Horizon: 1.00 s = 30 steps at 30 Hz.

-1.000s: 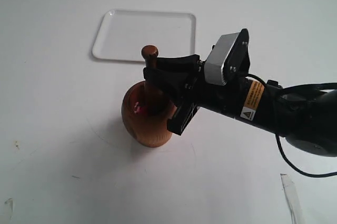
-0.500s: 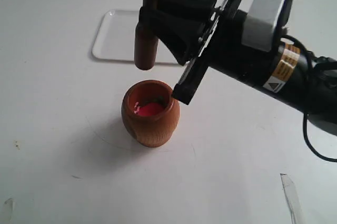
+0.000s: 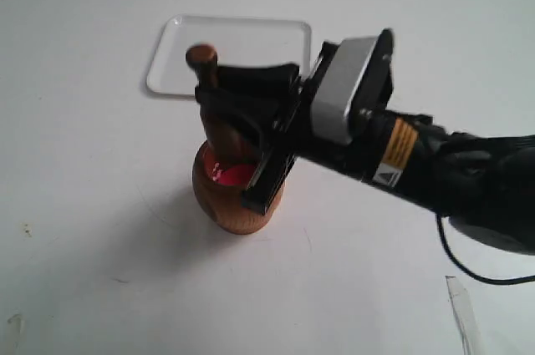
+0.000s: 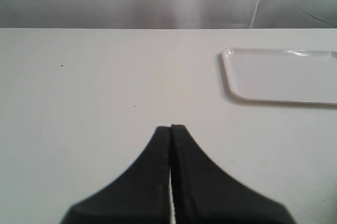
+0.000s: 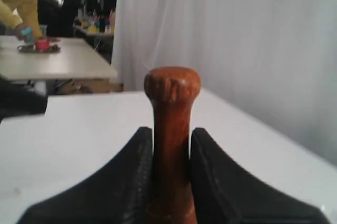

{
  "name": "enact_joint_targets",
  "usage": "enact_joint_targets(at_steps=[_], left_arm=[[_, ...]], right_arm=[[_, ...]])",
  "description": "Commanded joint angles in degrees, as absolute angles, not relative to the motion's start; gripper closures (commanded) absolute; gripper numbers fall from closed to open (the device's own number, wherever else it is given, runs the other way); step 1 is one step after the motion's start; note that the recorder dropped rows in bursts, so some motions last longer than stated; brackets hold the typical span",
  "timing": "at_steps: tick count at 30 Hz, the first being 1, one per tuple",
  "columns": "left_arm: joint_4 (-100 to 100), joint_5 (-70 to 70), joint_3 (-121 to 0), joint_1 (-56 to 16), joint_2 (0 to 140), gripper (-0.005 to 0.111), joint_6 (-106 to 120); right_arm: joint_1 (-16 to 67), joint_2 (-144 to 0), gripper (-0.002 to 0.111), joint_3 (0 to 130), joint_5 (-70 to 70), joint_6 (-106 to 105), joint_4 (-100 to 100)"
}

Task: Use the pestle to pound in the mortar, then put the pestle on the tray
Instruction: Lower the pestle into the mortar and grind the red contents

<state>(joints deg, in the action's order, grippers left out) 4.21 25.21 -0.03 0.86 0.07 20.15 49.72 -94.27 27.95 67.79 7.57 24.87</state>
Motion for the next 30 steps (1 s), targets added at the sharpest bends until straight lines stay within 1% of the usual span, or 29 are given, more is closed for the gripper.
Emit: enact_joint_targets(at_steps=[1, 4, 7, 12, 17, 20, 22, 25, 27, 30], left_arm=[[3.8, 25.0, 0.0, 0.4, 0.0, 0.107, 19.7], [3.8, 25.0, 0.0, 0.4, 0.0, 0.107, 19.7], [3.8, 25.0, 0.0, 0.4, 0.0, 0.107, 19.7], [3.8, 25.0, 0.0, 0.4, 0.0, 0.107, 19.7], [3.8, 25.0, 0.0, 0.4, 0.0, 0.107, 19.7], [3.8, 25.0, 0.0, 0.4, 0.0, 0.107, 19.7], [3.8, 25.0, 0.0, 0.4, 0.0, 0.107, 19.7], [3.8, 25.0, 0.0, 0.4, 0.0, 0.107, 19.7], [3.8, 25.0, 0.0, 0.4, 0.0, 0.107, 19.7], [3.8, 25.0, 0.0, 0.4, 0.0, 0.107, 19.7]], right_arm=[[50.0, -80.6, 0.108, 27.8, 61.2, 5.5, 22.9], [50.0, -76.7, 0.108, 27.8, 56.9, 5.8, 23.8], [50.0, -78.4, 0.108, 27.8, 56.3, 6.7, 24.9], [50.0, -88.8, 0.108, 27.8, 59.8, 7.6, 25.0], [50.1, -103.3, 0.108, 27.8, 64.3, 10.1, 25.2], [50.1, -106.4, 0.108, 27.8, 68.4, 11.1, 26.0], [50.1, -104.8, 0.108, 27.8, 70.0, 11.1, 26.0], [50.1, -97.4, 0.108, 27.8, 69.9, 8.9, 23.3], [50.1, -92.0, 0.108, 28.5, 66.5, 8.0, 22.8], [50.2, -82.4, 0.108, 31.0, 57.0, 8.6, 23.9]])
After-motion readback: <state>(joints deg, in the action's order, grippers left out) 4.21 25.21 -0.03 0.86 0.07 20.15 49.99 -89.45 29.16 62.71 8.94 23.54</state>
